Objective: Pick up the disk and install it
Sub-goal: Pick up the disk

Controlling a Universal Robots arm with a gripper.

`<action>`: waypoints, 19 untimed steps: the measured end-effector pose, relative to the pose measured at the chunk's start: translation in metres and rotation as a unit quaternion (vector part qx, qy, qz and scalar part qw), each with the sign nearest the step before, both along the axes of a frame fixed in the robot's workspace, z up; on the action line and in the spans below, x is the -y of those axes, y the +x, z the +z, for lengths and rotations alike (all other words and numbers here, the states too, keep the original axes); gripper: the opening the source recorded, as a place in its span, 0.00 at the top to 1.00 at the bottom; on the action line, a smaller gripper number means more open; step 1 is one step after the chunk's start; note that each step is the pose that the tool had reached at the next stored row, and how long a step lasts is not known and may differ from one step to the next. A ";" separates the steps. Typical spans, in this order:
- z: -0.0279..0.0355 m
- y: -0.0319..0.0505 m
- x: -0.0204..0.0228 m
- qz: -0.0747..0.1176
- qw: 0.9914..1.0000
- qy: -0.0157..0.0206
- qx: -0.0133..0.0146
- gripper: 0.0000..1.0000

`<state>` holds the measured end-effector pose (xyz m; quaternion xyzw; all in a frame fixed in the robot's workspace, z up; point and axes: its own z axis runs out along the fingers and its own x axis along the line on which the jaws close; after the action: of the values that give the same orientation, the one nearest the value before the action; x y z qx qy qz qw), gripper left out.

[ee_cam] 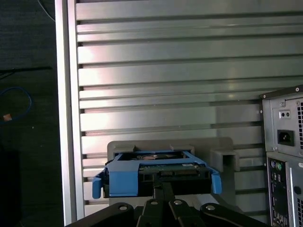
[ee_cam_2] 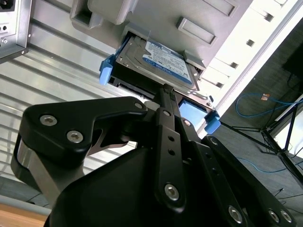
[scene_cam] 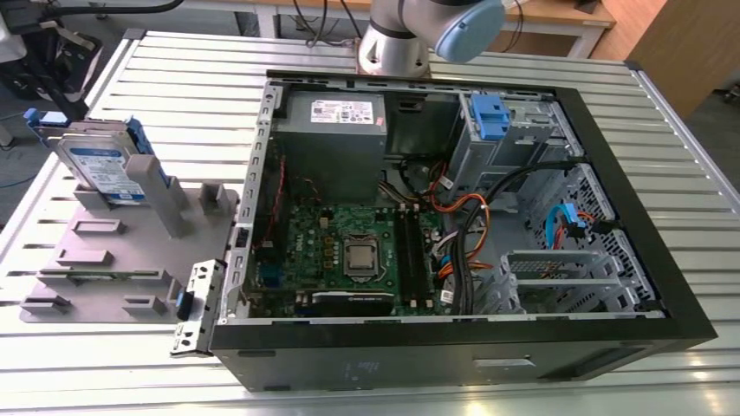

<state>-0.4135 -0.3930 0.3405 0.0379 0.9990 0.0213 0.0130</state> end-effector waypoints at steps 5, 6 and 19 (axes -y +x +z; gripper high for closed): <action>0.0002 0.0000 0.0000 0.001 1.000 0.000 0.000 0.89; 0.0002 -0.0001 0.0000 0.004 1.000 0.000 0.000 0.89; 0.0001 0.0000 0.0000 0.085 0.996 0.000 0.000 0.89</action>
<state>-0.4135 -0.3930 0.3406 -0.0476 0.9986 0.0223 0.0110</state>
